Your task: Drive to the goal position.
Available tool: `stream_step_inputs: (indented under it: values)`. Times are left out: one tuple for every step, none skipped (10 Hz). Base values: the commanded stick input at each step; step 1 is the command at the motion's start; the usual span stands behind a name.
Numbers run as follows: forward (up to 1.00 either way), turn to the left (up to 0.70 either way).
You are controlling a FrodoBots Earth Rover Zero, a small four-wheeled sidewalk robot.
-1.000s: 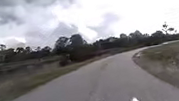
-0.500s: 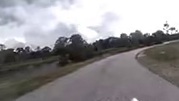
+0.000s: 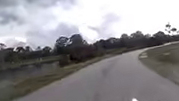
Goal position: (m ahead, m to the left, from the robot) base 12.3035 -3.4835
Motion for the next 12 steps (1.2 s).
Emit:
stream_step_inputs:
  values:
    - [0.85, -0.34]
    - [0.85, -0.22]
    - [0.85, 0.00]
    - [0.85, 0.00]
    - [0.85, 0.00]
    - [0.85, 0.00]
    - [0.85, 0.00]
    - [0.85, 0.00]
    - [0.85, 0.00]
    - [0.85, -0.02]
    - [0.85, -0.21]
    - [0.85, -0.34]
